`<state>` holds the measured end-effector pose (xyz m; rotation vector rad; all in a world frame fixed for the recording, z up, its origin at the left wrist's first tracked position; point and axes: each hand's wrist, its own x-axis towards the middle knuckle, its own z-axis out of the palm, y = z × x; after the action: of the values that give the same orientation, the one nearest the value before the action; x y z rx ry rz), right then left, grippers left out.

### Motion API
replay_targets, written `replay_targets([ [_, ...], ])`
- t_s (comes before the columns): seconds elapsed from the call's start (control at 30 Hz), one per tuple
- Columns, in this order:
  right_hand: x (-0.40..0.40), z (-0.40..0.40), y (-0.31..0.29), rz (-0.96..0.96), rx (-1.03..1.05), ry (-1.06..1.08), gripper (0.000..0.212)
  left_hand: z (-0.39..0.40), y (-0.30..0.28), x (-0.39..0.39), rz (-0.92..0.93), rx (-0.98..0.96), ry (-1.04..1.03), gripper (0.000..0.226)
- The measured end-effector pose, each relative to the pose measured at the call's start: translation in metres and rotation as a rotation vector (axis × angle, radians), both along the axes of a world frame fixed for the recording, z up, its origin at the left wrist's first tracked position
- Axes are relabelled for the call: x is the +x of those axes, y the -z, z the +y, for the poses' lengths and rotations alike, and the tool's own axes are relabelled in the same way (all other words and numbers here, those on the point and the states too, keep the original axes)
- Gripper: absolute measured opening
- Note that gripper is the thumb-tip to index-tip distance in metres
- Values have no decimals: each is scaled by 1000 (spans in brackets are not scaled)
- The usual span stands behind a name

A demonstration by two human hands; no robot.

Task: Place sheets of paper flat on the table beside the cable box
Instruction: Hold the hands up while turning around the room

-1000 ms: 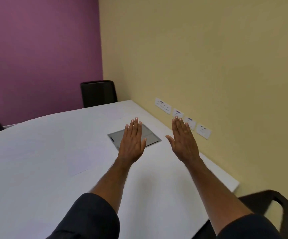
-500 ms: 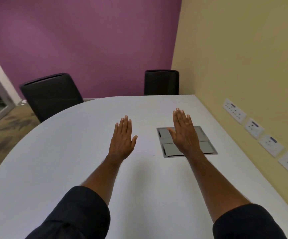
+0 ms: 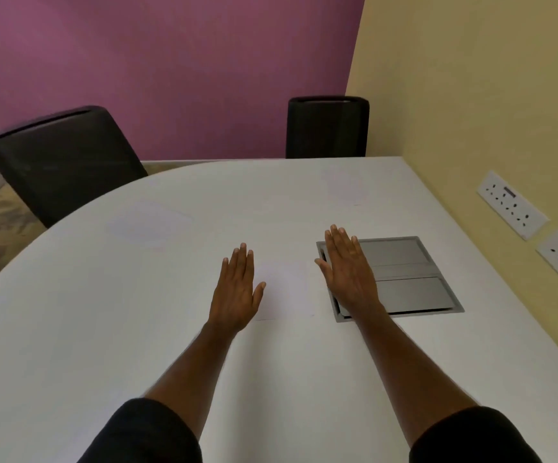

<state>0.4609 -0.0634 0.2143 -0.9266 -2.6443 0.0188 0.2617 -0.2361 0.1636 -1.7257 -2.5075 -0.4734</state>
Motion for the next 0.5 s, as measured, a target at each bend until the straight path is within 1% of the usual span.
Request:
replay_targets([
  [0.07, -13, 15, 33, -37, -31, 7, 63, 20, 28, -11, -28, -28, 35, 70],
  [0.2, -34, 30, 103, -170, -91, 32, 62, 58, 82, -37, -104, -82, 81, 69],
  [0.37, -48, 37, 186, -337, -127, 126, 64, 93, 143, -74, -17, -201, 215, 66],
  [0.43, -49, 40, 208, -374, -179, 170, 68, 96, 163, -91, -15, -235, 202, 66],
  [0.5, -49, 44, 222, -393, -235, 205, 78, 93, 181, -109, -36, -276, 182, 67],
])
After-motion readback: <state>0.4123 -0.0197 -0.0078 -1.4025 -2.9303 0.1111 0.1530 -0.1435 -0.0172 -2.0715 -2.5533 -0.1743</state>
